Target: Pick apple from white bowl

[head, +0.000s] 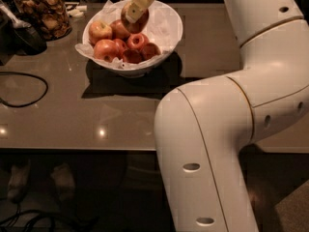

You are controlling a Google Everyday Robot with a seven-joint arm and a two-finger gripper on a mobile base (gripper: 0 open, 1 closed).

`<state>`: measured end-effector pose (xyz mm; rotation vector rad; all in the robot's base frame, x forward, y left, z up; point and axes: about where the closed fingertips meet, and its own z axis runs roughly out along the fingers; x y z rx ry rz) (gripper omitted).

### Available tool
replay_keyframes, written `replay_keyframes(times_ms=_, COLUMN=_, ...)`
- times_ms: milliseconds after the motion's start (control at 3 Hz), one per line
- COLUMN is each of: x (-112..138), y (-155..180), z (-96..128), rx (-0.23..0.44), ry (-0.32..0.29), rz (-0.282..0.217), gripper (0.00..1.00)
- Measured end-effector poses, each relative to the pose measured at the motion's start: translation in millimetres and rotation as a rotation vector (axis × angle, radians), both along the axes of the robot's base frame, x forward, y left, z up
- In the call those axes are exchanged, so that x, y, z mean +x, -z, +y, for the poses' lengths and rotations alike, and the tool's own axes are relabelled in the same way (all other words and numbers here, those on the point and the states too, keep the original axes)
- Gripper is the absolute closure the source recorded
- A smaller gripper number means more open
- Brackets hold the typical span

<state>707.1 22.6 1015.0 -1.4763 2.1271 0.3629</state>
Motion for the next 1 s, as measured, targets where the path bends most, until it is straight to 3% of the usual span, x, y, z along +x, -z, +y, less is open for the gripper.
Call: replay_keyframes(times_ms=1000, x=-25.9, y=-43.6, z=26.9, rx=0.023, ry=-0.156, rz=-0.101, gripper=1.00)
